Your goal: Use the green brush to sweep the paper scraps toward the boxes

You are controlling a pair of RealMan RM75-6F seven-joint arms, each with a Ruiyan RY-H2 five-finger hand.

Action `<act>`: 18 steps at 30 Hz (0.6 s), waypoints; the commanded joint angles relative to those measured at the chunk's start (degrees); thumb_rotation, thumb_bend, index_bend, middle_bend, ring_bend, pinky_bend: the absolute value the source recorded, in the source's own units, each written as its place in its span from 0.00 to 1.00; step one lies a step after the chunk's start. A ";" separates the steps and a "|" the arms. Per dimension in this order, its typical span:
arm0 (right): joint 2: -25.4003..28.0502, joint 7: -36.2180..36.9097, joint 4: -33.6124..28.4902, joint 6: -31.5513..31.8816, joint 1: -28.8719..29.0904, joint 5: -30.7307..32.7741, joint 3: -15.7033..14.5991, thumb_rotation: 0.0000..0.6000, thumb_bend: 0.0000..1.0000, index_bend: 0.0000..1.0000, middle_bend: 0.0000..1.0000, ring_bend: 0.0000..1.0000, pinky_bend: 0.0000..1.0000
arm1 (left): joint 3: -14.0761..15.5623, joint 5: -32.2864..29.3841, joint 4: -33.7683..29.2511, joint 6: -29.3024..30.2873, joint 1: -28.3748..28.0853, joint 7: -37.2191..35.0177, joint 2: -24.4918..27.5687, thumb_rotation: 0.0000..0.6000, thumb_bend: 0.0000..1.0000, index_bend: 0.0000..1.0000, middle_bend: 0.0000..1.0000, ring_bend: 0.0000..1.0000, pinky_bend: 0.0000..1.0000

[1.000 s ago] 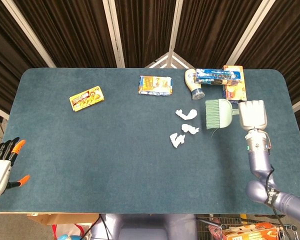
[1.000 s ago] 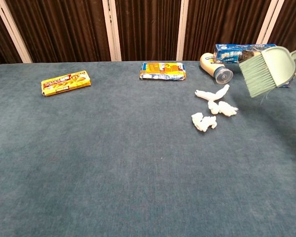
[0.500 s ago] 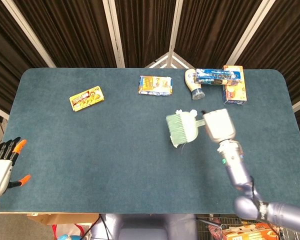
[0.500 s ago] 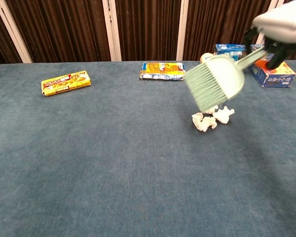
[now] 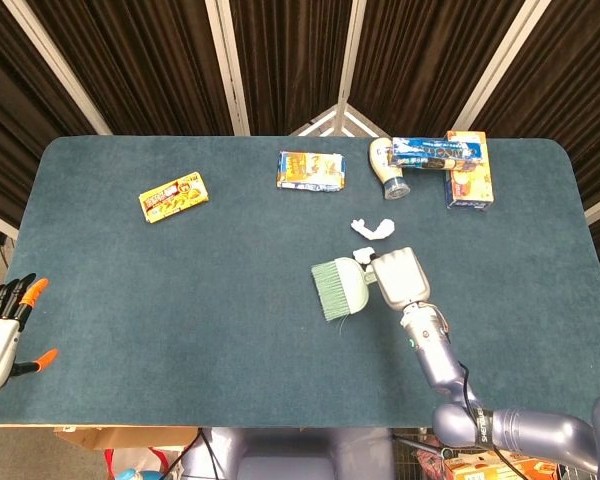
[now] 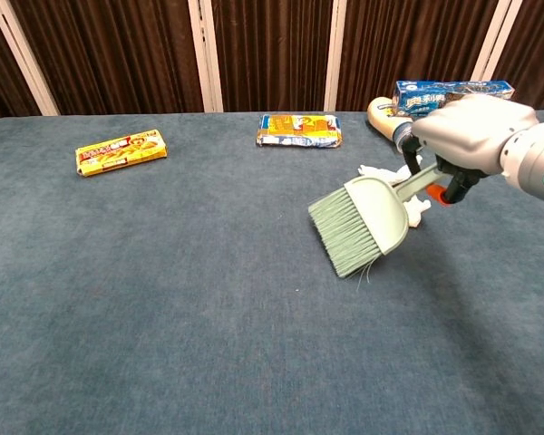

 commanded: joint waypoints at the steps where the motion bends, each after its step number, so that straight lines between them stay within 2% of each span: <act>1: -0.31 -0.02 2.65 0.57 -0.52 1.43 -0.30 1.00 0.60 0.78 0.97 1.00 1.00 | 0.05 0.11 0.01 0.03 0.01 -0.01 0.00 1.00 0.05 0.00 0.00 0.00 0.00; 7: 2.42 -1.38 5.67 1.36 -0.75 3.37 0.20 1.00 0.60 0.78 0.97 1.00 1.00 | 0.08 0.19 -0.05 0.11 0.04 0.13 -0.03 1.00 0.05 0.00 0.00 0.00 0.00; 18: 11.87 -1.14 8.18 2.28 -1.74 6.43 2.67 1.00 0.60 0.78 0.97 1.00 1.00 | 0.04 -0.03 -0.17 -0.04 -0.01 0.51 -0.20 1.00 0.05 0.00 0.00 0.00 0.00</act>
